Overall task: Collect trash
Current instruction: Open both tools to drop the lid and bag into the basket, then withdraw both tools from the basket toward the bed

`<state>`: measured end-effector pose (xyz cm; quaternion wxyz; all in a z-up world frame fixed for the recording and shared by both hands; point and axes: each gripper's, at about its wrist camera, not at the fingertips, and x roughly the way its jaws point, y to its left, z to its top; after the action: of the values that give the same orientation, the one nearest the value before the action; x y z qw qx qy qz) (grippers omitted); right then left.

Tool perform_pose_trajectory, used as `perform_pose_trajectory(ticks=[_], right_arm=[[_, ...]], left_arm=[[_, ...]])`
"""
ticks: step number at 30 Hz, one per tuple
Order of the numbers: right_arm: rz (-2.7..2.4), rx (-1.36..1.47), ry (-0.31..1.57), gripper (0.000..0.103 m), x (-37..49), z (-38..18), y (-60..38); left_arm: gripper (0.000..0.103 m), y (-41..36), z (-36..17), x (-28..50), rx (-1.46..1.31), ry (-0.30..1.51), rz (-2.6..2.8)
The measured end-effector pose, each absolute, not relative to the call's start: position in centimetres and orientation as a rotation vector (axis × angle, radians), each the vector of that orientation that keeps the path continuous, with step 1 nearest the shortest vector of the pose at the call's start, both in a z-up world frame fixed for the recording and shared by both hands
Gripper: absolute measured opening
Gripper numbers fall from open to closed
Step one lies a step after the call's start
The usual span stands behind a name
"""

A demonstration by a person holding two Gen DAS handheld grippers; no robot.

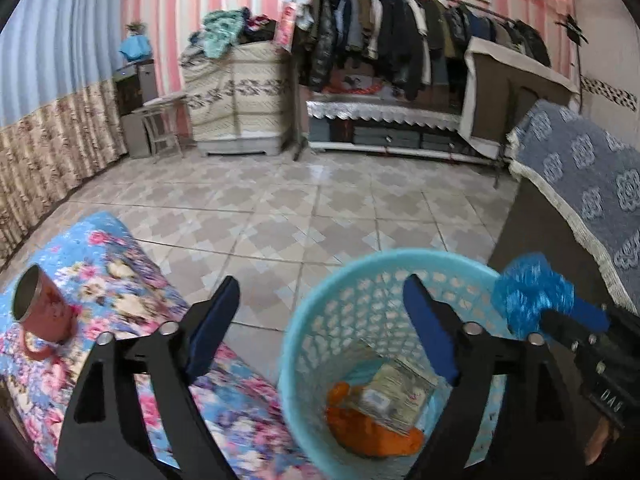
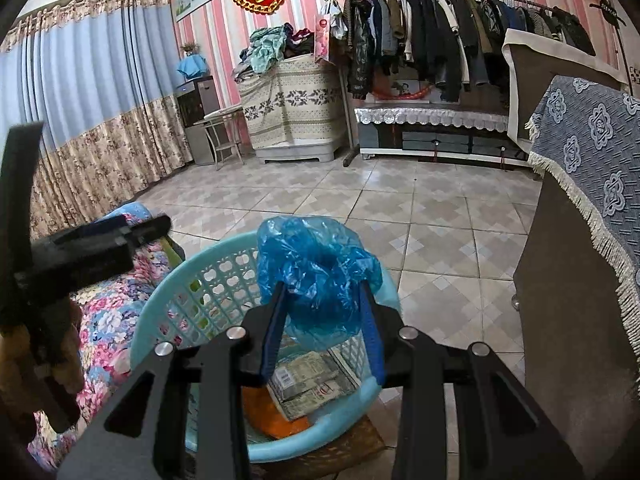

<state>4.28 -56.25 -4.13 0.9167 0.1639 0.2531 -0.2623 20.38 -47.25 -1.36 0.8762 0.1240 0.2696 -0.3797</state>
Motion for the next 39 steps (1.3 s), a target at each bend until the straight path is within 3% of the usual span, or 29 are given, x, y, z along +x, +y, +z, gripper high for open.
perform_pose_trajectory(ticks=[7, 13, 17, 21, 39], right_arm=[[-0.532, 0.322, 0.541, 0.036, 6.7, -4.4, -54.9], [-0.531, 0.309, 0.567, 0.04, 8.8, -5.1, -54.2], [-0.528, 0.317, 0.57, 0.077, 9.3, -5.5, -53.8], [-0.548, 0.315, 0.569, 0.095, 9.5, -5.4, -53.1], [-0.442, 0.223, 0.486, 0.099, 12.3, 0.2, -42.9]], left_arm=[[0.098, -44.1, 2.0, 22.2, 0.189, 0.508, -0.709], [0.098, -40.3, 3.4, 22.4, 0.146, 0.491, -0.645], [0.098, -37.4, 4.2, 22.3, 0.148, 0.479, -0.591], [0.098, -33.7, 4.7, 22.5, 0.123, 0.496, -0.543], [0.098, -17.4, 5.4, 22.0, 0.112, 0.493, -0.337]])
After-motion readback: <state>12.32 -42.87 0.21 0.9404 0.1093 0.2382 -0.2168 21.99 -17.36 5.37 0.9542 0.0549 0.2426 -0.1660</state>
